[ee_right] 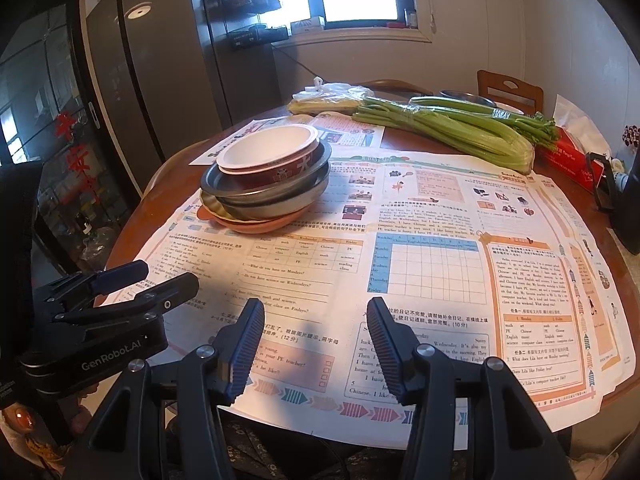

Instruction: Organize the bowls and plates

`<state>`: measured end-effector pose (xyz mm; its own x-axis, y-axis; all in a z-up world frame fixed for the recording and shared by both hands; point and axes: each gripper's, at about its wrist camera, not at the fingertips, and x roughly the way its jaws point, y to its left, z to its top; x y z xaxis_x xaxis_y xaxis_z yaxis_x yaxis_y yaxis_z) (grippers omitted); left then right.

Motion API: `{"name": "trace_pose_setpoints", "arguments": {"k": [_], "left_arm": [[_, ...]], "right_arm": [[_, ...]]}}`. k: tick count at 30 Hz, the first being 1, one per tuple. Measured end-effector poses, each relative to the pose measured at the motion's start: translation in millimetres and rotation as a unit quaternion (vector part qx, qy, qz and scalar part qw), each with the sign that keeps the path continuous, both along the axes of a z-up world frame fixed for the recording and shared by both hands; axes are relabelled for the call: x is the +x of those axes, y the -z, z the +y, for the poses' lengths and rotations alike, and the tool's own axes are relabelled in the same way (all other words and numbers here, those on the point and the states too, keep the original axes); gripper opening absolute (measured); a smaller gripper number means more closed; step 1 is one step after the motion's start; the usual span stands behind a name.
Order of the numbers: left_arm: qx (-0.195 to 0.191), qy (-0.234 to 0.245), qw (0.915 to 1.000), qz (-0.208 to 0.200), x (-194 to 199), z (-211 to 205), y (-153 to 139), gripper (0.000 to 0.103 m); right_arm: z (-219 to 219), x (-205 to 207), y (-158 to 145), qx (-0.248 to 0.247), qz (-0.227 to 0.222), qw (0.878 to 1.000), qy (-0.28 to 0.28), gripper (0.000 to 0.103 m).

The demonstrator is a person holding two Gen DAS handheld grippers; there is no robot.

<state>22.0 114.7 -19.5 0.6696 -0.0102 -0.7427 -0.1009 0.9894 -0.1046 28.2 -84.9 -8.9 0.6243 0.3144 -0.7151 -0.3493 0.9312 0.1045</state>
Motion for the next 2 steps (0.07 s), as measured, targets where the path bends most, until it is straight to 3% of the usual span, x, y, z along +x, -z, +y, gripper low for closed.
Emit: {"name": "trace_pose_setpoints", "arguments": {"k": [2], "left_arm": [[-0.016,0.000,0.9999,0.005,9.9,12.9,-1.2,0.068]], "right_arm": [[-4.5,3.9,1.8,0.006,0.005,1.000,0.001,0.053]]}}
